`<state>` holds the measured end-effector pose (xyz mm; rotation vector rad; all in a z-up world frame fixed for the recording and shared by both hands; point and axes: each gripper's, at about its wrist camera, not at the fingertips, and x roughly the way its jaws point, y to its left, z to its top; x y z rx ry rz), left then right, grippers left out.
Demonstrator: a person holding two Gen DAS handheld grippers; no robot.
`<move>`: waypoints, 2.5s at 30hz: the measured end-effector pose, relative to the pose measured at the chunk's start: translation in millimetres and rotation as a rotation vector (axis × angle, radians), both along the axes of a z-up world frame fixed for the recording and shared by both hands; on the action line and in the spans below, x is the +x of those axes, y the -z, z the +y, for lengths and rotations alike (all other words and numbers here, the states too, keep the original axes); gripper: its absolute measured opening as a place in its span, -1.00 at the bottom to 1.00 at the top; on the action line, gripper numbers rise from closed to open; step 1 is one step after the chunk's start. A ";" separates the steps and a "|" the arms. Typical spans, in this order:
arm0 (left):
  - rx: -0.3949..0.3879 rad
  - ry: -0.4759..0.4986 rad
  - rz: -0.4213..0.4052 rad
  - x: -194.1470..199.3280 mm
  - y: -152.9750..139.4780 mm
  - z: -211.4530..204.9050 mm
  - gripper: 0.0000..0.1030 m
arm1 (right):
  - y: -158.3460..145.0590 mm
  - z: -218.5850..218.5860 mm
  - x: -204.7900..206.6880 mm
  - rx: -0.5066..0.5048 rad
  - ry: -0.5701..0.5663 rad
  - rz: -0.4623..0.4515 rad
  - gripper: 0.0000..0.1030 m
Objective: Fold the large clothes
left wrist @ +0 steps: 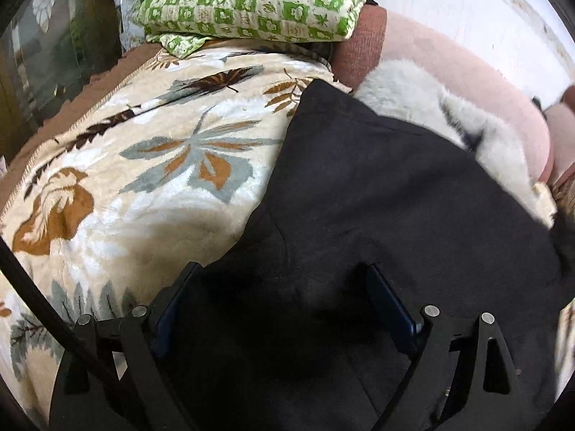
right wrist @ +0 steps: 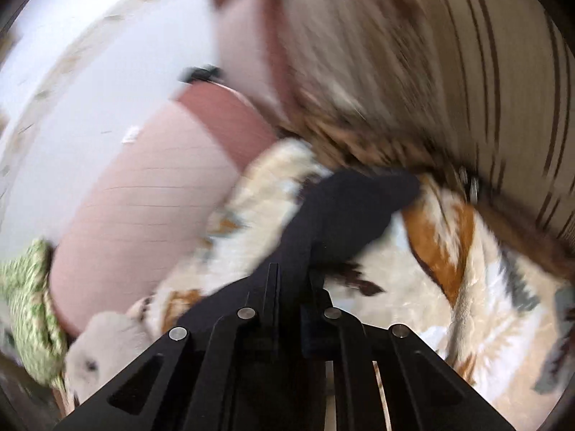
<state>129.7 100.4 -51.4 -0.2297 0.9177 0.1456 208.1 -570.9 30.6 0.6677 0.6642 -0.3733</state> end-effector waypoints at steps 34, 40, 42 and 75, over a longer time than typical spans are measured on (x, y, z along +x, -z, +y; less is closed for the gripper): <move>-0.093 -0.108 -0.145 -18.4 -40.3 41.7 0.76 | 17.0 51.5 -46.8 0.086 -0.067 0.071 0.70; -0.040 -0.046 -0.100 -5.1 -25.5 24.6 0.76 | 48.4 23.2 23.6 0.123 0.010 0.117 0.75; -0.014 -0.021 -0.088 -3.1 -22.5 18.5 0.76 | 53.3 21.0 34.0 0.134 -0.003 0.102 0.32; -0.291 -0.171 -0.149 -16.0 -54.8 110.1 0.76 | 0.3 459.9 -100.5 -0.488 -0.944 0.123 0.18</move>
